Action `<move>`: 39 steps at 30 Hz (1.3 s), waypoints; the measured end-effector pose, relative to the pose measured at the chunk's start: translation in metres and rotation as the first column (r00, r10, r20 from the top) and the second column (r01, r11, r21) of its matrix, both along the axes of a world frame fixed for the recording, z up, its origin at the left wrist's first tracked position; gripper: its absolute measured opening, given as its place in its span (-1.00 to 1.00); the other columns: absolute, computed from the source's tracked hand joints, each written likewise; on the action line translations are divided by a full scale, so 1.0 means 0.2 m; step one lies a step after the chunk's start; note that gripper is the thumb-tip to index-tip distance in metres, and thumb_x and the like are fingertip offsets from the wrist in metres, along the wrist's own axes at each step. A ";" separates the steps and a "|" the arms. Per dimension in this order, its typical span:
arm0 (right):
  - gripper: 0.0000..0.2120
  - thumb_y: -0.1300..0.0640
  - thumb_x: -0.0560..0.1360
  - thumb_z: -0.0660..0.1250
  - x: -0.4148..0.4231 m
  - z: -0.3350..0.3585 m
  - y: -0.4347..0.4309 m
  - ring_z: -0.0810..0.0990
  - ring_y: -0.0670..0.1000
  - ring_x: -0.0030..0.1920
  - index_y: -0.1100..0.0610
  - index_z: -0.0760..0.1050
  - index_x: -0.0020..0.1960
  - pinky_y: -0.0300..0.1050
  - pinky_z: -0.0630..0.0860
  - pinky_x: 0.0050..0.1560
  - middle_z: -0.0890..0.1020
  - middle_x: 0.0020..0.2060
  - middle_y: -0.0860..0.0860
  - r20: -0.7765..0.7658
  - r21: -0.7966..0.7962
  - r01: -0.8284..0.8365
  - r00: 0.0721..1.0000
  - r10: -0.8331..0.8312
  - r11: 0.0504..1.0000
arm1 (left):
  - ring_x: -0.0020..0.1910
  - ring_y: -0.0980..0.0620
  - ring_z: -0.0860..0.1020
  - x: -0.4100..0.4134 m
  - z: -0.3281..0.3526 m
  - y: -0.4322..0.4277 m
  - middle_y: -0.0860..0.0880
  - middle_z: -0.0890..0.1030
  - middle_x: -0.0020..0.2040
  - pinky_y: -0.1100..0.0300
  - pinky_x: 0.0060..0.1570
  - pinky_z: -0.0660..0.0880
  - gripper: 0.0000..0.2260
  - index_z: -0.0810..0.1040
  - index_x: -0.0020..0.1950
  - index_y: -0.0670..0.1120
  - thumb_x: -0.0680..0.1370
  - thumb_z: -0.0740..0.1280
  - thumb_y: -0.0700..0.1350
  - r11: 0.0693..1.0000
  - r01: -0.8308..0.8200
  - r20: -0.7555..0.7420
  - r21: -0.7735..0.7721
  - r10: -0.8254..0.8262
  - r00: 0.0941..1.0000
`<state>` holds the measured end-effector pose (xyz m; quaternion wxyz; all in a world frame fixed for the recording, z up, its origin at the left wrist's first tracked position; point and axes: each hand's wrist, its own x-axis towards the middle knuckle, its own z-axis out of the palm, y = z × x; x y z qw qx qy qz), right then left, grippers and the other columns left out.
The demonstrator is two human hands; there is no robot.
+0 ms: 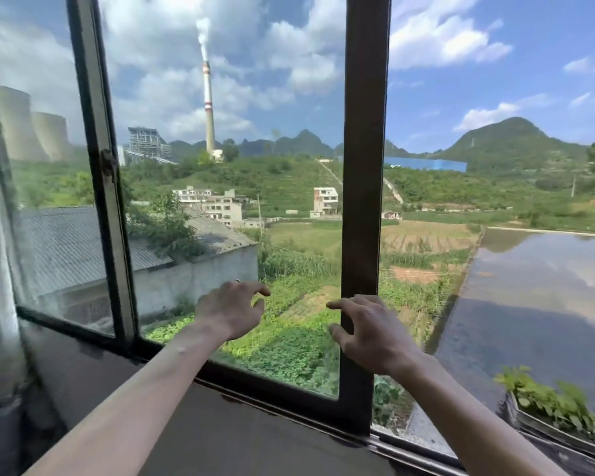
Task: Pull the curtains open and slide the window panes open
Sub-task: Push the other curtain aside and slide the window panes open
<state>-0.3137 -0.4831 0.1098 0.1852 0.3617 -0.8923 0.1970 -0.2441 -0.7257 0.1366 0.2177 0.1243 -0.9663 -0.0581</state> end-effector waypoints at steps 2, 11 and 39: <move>-0.52 -0.13 0.58 0.24 0.01 0.04 -0.22 0.28 0.04 0.46 -0.07 0.34 0.47 0.04 0.37 0.37 0.48 0.40 -0.04 -0.025 -0.017 -0.046 0.999 0.046 0.999 | 0.01 0.00 0.60 0.03 0.04 -0.22 0.06 0.60 0.28 0.16 -0.21 0.53 -0.73 0.50 0.28 0.30 0.61 0.20 0.09 0.998 -0.058 -0.034 0.003 0.058 0.998; -0.49 -0.07 0.56 0.28 -0.08 0.24 -1.35 0.29 0.10 0.44 -0.04 0.31 0.48 0.05 0.38 0.35 0.41 0.45 -0.01 -0.169 -0.045 -0.093 0.982 0.084 0.995 | -0.12 0.05 0.56 -0.04 0.19 -1.31 0.01 0.55 0.26 0.18 -0.31 0.51 -0.66 0.44 0.37 0.20 0.60 0.23 0.00 0.989 -0.150 -0.162 0.019 0.151 0.975; -0.20 -0.31 0.54 0.06 -0.80 0.64 -2.64 -0.22 0.12 0.59 0.04 -0.10 0.62 0.31 -0.22 0.51 -0.17 0.61 0.13 -0.759 -0.047 0.210 0.629 -0.171 0.977 | 0.60 -0.03 -0.02 -0.74 0.58 -2.59 0.01 -0.02 0.63 -0.07 0.53 -0.03 -0.34 0.06 0.62 -0.04 0.61 0.31 -0.01 0.990 -0.134 -0.719 -0.039 0.066 0.692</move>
